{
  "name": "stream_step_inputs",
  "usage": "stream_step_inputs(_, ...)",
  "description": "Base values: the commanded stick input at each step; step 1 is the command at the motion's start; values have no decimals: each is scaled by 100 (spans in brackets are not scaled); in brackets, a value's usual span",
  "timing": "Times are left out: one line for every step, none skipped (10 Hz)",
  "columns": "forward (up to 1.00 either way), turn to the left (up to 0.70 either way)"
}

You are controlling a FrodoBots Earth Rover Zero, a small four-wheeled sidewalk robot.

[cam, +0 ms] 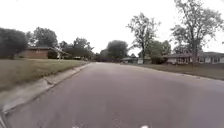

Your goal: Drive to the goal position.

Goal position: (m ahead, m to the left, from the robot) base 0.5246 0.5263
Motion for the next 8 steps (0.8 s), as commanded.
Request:
stream_step_inputs(50, 50)
stream_step_inputs(50, 24)
stream_step_inputs(50, 0)
stream_step_inputs(50, 0)
stream_step_inputs(50, 0)
stream_step_inputs(50, 0)
stream_step_inputs(50, 0)
stream_step_inputs(50, 0)
